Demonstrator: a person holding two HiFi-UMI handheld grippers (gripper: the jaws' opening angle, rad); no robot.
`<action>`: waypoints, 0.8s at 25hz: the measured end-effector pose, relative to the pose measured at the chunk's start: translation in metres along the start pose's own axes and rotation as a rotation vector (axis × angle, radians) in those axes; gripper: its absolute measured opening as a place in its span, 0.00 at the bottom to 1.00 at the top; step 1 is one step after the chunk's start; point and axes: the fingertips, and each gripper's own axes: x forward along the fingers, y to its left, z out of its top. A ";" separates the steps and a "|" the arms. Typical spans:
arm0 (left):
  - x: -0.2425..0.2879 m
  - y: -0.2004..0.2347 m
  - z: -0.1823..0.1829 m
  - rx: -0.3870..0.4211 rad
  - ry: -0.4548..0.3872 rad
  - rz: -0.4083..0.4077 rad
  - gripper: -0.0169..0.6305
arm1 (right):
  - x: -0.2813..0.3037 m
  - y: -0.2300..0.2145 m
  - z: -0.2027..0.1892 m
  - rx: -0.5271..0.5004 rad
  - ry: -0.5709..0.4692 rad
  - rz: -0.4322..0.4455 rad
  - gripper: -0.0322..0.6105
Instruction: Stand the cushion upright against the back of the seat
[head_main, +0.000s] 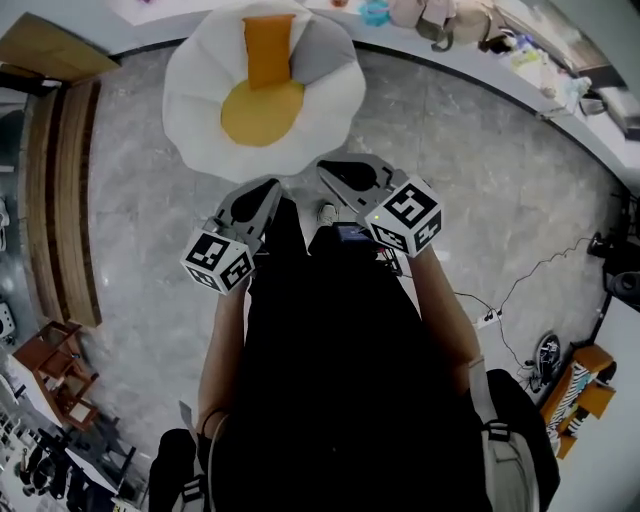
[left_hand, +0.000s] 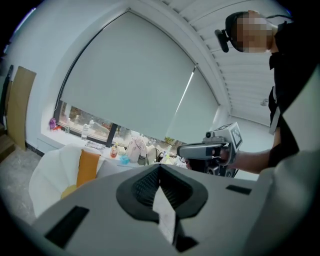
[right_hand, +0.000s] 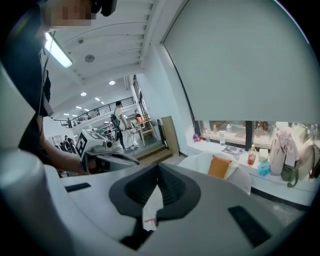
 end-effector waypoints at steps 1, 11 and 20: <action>0.000 -0.009 -0.004 0.007 0.004 0.003 0.05 | -0.009 0.004 -0.004 0.016 -0.018 0.016 0.08; -0.011 -0.052 0.007 0.047 -0.002 -0.011 0.05 | -0.041 0.034 -0.017 0.023 -0.041 0.086 0.08; -0.021 -0.054 0.020 0.060 0.003 -0.067 0.05 | -0.026 0.044 0.000 0.019 -0.041 0.070 0.08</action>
